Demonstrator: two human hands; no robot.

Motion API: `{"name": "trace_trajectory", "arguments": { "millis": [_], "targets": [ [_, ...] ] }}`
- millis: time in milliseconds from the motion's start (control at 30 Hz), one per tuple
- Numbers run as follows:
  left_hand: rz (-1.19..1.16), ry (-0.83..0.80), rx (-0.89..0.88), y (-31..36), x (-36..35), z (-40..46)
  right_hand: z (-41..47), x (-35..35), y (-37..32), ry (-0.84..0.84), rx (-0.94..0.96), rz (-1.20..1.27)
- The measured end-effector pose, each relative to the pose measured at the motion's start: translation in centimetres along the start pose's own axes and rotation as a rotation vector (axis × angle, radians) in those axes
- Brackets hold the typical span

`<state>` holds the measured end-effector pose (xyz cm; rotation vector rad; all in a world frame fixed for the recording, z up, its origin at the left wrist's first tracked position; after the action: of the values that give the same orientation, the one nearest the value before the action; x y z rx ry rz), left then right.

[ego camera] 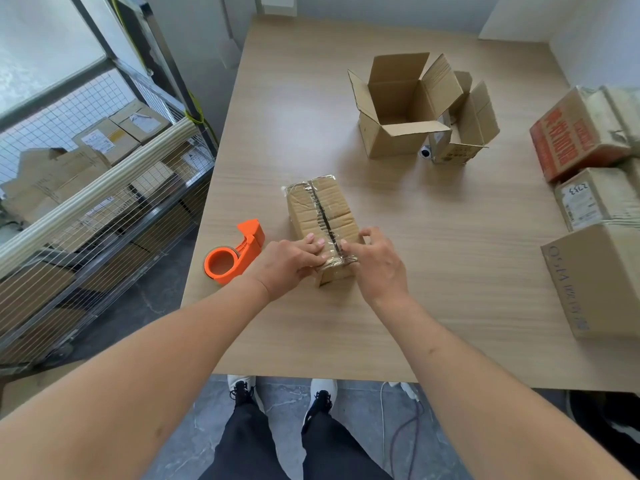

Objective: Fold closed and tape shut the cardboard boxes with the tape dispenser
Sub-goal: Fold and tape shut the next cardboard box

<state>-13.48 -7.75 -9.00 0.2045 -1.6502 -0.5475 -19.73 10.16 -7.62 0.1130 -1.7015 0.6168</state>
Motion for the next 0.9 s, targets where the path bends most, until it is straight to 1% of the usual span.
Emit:
{"name": "trace_trajectory", "arguments": {
  "millis": [67, 133, 200, 267, 333, 400, 467, 500, 533, 567, 600, 733, 767, 833, 900],
  "targets": [
    [0.035, 0.002, 0.021, 0.6, -0.2, 0.3, -0.1, 0.0, -0.5, 0.01, 0.046, -0.137],
    [0.128, -0.032, 0.074, 1.4, -0.7, 1.0, -0.1, -0.2, -0.7, -0.014, 0.065, -0.217],
    [0.254, -0.057, 0.115, 2.0, -1.0, 1.7, -0.1, -0.1, -0.2, -0.004, 0.085, -0.268],
    [0.284, -0.043, 0.098, 2.0, -0.6, 2.1, 0.0, -0.1, 0.5, 0.021, 0.102, -0.254],
    [0.217, -0.04, 0.022, 1.6, 0.2, 2.4, -0.1, -0.1, 0.6, 0.006, 0.102, -0.216],
    [0.053, -0.006, -0.042, 0.8, 1.1, 2.5, -0.2, -0.3, 0.3, -0.016, 0.103, -0.215],
    [-0.058, 0.125, -0.105, 0.2, 2.2, 2.5, -0.1, -0.4, 0.0, -0.046, 0.097, -0.19],
    [-0.065, 0.192, -0.115, -0.1, 2.7, 2.6, 0.0, -0.5, 0.1, -0.066, 0.087, -0.176],
    [-0.062, 0.227, -0.089, -0.4, 3.0, 2.7, 0.2, -0.7, 0.2, -0.095, 0.074, -0.181],
    [-0.051, 0.223, -0.046, -0.8, 3.3, 2.9, 0.4, -0.7, 0.4, -0.116, 0.058, -0.212],
    [-0.027, 0.185, -0.004, -1.3, 3.3, 3.2, 0.5, -0.7, 0.8, -0.115, 0.037, -0.253],
    [0.143, -0.09, 0.094, -2.9, 2.4, 3.1, 0.6, 0.2, 2.0, 0.009, -0.11, -0.328],
    [0.156, -0.118, 0.111, -3.1, 2.1, 2.9, 0.7, 0.3, 2.0, 0.018, -0.126, -0.331],
    [0.164, -0.093, 0.121, -3.0, 1.7, 2.5, 1.2, 0.1, 1.7, -0.007, -0.125, -0.318],
    [0.129, -0.049, 0.116, -2.7, 1.6, 2.0, 2.0, -0.3, 1.3, -0.075, -0.124, -0.256]
  ]
}}
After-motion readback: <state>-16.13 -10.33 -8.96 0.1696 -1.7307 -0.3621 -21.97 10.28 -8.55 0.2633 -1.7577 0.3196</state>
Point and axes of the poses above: each hand's wrist, its own z-axis towards the middle knuckle, its own x-axis out of the back of the hand, y = z × x, the point moved 3 cm from there along z, towards the middle knuckle, and after that the axes turned 1 degree about -y, right-handed, at the moved point
